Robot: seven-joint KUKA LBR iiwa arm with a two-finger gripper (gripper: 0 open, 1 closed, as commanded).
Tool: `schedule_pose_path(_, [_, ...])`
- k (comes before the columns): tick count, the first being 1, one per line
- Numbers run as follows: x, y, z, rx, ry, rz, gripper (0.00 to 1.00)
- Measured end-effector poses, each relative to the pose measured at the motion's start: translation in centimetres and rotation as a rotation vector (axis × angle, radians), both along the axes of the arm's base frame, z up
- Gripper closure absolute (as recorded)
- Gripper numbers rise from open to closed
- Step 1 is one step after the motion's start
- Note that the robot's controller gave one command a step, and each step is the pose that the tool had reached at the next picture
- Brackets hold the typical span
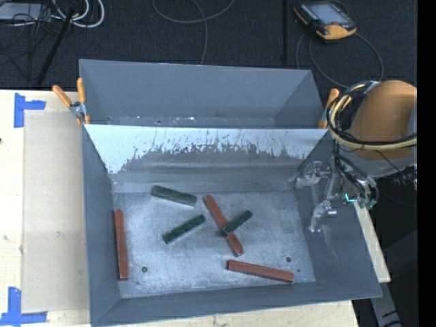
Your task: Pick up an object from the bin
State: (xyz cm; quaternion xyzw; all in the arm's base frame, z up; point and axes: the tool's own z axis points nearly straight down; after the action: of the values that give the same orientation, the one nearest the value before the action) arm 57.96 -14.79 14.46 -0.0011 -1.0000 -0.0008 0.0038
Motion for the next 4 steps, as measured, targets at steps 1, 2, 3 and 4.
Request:
schedule_pose_path(1, [0.2,0.1,0.5,-0.001,-0.007,0.003,0.00])
schedule_pose_path(2, [-4.7,1.6,-2.4,-0.002,-0.011,0.013,0.00])
schedule_pose_path(3, [-7.6,2.6,-3.8,0.001,0.000,0.027,0.00])
schedule_pose_path(4, [-9.0,2.5,-5.2,-0.001,-0.007,-0.023,0.00])
